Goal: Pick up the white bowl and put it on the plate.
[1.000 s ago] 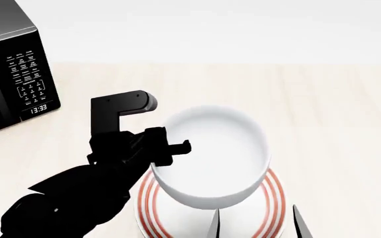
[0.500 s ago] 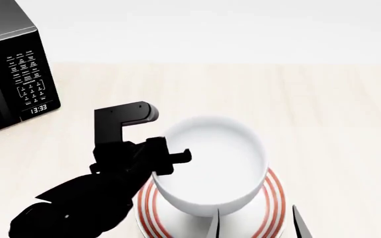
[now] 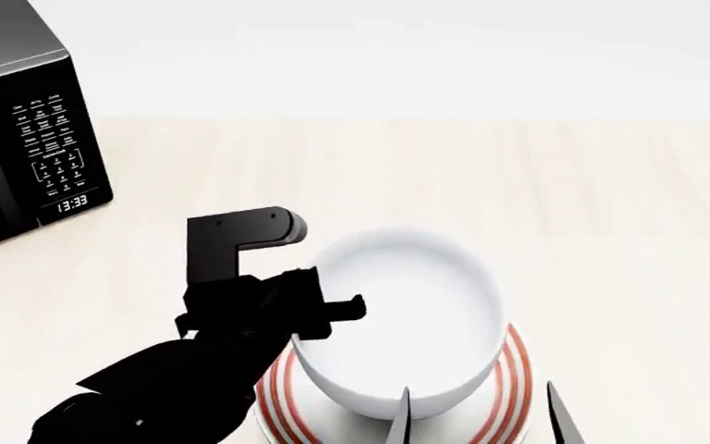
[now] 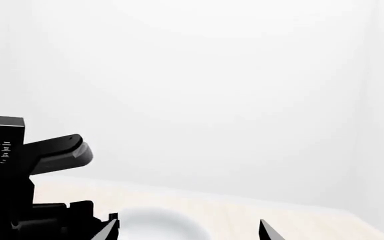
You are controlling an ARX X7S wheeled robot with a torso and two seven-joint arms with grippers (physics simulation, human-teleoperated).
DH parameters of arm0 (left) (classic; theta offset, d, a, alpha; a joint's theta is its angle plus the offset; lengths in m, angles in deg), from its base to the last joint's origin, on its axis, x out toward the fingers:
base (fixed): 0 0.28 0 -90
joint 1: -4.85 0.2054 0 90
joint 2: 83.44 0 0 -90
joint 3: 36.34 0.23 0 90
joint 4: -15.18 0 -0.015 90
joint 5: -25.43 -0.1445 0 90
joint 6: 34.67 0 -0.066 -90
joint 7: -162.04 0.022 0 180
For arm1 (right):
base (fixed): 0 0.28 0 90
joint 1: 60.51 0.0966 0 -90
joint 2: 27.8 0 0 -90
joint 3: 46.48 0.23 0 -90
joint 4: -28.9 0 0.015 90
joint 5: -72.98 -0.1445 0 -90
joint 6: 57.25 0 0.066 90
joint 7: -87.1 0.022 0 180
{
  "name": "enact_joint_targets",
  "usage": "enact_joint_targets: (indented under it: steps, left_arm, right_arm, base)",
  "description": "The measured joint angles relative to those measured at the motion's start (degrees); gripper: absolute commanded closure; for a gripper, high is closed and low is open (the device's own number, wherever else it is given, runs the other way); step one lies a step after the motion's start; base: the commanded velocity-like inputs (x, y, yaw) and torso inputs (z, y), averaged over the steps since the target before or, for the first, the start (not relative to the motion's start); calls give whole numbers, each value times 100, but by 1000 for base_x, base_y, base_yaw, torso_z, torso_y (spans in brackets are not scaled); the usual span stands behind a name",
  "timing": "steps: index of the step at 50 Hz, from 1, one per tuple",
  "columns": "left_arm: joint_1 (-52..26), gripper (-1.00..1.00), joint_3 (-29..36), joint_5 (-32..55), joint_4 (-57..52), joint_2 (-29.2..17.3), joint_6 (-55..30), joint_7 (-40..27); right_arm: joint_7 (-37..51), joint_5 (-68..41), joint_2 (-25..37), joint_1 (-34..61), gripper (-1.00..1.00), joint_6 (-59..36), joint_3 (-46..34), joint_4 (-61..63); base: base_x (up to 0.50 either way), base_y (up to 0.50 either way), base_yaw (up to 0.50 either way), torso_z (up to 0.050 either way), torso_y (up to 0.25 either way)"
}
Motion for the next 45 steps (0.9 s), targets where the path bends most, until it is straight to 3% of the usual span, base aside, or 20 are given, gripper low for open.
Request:
enact_joint_targets:
  steps: [20, 21, 37, 45]
  left_arm:
    - [71, 100, 354, -29, -198, -77, 235, -145]
    - [73, -100, 369, -36, -201, -79, 244, -151]
    - [103, -100, 455, -194, -347, -183, 379, -305]
    - [155, -100, 556, -393, -1034, -544, 448, -747]
  right_arm:
    - [27, -6, 26, -2, -100, 14, -24, 6]
    - [28, -6, 27, -2, -100, 15, -26, 5]
    - [45, -10, 41, 3, -100, 23, -53, -7]
    - [60, -17, 53, 7, -100, 10, -50, 19]
  base:
    - [0, 0, 0, 0, 1]
    - [0, 0, 0, 0, 0]
    - [0, 0, 0, 0, 0]
    - [0, 0, 0, 0, 0]
